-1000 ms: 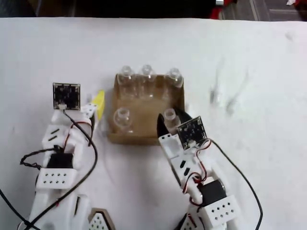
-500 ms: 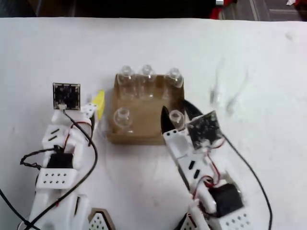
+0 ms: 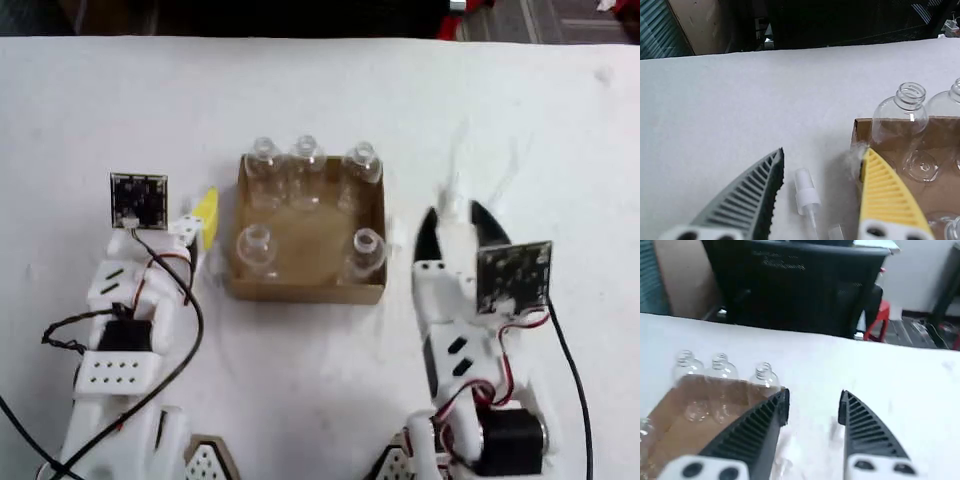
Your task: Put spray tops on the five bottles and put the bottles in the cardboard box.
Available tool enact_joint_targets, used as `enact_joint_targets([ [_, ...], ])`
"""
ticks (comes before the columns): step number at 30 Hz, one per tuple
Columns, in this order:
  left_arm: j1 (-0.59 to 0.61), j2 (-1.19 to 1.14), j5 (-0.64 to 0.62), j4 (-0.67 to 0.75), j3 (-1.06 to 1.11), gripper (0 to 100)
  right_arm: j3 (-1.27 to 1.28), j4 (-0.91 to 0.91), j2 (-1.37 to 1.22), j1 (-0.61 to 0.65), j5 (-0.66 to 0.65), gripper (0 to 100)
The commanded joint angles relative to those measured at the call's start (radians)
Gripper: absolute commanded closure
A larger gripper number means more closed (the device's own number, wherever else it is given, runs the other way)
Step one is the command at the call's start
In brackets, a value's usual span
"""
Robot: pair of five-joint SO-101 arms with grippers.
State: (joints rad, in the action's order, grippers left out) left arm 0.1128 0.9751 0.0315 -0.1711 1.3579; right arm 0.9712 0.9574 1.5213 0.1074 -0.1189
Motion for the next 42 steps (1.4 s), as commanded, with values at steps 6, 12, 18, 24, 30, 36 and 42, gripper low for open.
enact_joint_targets([
  [6, 0.050, 0.022, 0.005, 0.025, -0.017, 77, 0.338, -0.186, -0.010, -0.266, 0.163, 85.8],
  [12, 0.047, -0.022, 0.006, -0.261, -0.221, 77, 0.442, -0.291, -0.008, -0.277, 0.163, 86.0],
  [18, 0.082, -0.332, 0.005, -0.410, -0.471, 77, 0.505, -0.383, -0.008, -0.282, 0.161, 86.0],
  [24, 0.101, -0.671, 0.005, -0.628, -0.775, 77, 0.551, -0.441, -0.001, -0.275, 0.078, 86.1],
  [30, 0.097, -0.995, 0.003, -0.756, -1.074, 77, 0.552, -0.444, -0.002, -0.274, 0.077, 86.1],
  [36, 0.087, -1.299, 0.003, -0.951, -1.425, 77, 0.577, -0.447, 0.001, -0.211, 0.052, 86.1],
  [42, 0.076, -1.583, 0.003, -1.186, -1.832, 77, 0.586, -0.450, 0.001, -0.193, 0.006, 86.1],
])
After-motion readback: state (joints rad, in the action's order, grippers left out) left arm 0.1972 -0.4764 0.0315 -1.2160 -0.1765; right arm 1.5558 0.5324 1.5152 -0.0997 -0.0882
